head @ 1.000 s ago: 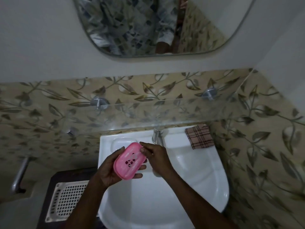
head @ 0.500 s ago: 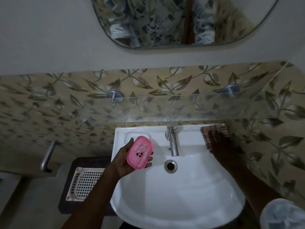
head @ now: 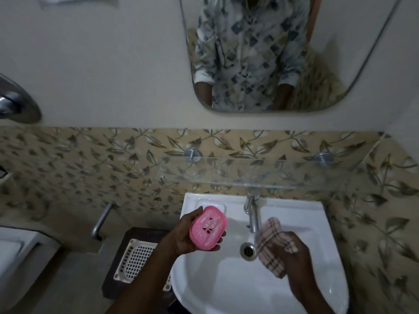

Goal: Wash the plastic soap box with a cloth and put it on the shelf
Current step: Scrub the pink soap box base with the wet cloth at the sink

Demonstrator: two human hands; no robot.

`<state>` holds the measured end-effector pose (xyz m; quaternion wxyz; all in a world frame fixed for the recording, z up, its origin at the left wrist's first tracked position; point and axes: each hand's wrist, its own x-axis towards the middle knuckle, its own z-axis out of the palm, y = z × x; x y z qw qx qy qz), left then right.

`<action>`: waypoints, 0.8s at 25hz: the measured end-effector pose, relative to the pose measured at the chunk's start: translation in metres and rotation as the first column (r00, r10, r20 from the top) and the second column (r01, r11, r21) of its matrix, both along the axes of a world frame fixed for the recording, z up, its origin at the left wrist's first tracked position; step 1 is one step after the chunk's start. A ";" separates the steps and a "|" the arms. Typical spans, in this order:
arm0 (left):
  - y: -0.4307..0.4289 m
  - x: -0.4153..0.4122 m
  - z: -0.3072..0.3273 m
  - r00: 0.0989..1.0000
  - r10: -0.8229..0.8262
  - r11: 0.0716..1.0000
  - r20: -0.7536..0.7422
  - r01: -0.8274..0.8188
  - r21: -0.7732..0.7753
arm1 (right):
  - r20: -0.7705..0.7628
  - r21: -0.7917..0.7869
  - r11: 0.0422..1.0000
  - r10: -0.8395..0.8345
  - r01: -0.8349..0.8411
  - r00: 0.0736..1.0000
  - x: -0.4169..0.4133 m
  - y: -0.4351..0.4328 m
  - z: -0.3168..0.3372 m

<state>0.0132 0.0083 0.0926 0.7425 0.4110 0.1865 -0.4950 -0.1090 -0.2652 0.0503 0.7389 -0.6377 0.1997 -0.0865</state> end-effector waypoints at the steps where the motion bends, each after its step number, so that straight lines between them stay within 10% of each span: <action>1: -0.002 0.001 0.008 1.000 0.020 0.999 0.015 -0.020 0.025 | 0.106 -0.204 0.976 0.097 -0.073 0.990 -0.003 0.015 0.021; 4: -0.014 0.006 0.033 0.998 0.040 0.998 0.054 -0.043 0.056 | 0.304 -0.724 0.687 0.407 -0.069 0.862 0.002 0.044 0.070; 8: -0.026 -0.001 0.047 0.996 -0.051 0.997 0.078 0.046 0.067 | 0.352 -0.932 0.312 0.669 0.182 0.654 0.011 0.052 0.070; 11: -0.031 0.000 0.056 0.990 -0.120 0.988 0.080 0.111 0.112 | 0.421 -0.887 0.402 0.495 0.229 0.760 0.027 0.055 0.069; 16: -0.022 0.014 0.063 0.992 -0.108 0.990 0.072 0.101 0.102 | 0.330 -0.928 0.356 0.654 0.108 0.681 0.040 0.071 0.074; 20: -0.007 0.022 0.058 0.992 -0.130 0.990 0.011 0.129 0.063 | 0.340 -0.775 0.604 0.154 0.184 0.928 0.055 0.056 0.084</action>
